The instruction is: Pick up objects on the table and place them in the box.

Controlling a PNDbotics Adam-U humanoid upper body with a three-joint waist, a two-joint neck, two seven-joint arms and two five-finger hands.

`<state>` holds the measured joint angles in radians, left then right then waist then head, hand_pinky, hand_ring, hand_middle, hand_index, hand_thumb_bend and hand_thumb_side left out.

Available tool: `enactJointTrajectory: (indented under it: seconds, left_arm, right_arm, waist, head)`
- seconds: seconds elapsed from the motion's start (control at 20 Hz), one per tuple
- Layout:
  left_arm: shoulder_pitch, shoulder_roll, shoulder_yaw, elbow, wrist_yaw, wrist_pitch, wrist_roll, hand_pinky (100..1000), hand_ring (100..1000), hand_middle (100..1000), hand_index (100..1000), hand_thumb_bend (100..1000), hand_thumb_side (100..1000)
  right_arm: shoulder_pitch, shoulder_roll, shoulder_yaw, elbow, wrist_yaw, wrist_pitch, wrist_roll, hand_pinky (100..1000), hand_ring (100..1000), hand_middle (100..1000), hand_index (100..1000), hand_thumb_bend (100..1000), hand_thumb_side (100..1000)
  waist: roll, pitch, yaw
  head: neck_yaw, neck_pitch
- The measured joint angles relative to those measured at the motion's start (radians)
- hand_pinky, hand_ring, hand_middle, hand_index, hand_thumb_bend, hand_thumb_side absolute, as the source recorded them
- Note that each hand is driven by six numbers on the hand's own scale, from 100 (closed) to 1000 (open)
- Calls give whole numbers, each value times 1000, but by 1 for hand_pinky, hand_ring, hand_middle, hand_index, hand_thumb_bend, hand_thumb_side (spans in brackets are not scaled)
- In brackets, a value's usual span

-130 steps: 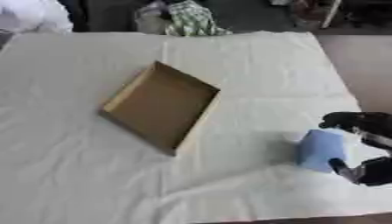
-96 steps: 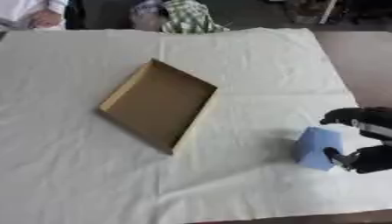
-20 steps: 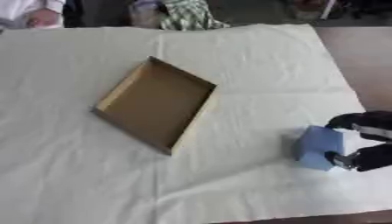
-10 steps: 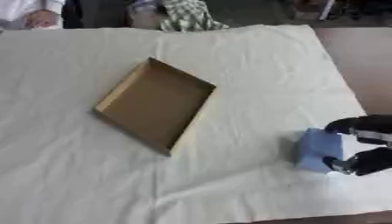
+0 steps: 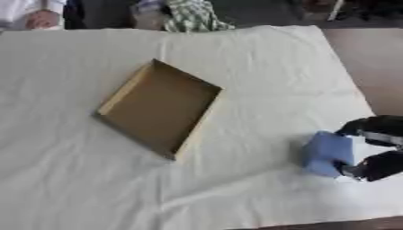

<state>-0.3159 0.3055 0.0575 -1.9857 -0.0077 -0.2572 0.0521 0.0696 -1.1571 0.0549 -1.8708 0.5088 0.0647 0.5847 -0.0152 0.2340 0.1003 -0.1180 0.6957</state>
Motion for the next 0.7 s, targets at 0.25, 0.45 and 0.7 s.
enactJointTrajectory:
  seconds: [0.25,0.45,0.7]
  left_arm:
    - [0,0,0,0,1,0,0,626,905,627,643,337,569]
    - [0,0,0,0,1,1,-1,626,905,627,643,337,569]
    - [0,0,0,0,1,1,-2,627,904,628,644,340,566]
  right_arm:
    - [1,5,-5,-23,-2,24,-38,924,984,791,842,100,619]
    - [1,8,-16,-48,-6,38,-57,923,980,798,848,100,624]
    - [-21,9,-44,-99,-8,44,-73,920,973,797,848,100,620]
  waist:
    - [-1,0,-1]
    - [-1,0,-2]
    - [-2,-2,-3]
  head:
    - [0,0]
    - [0,0]
    - [1,0]
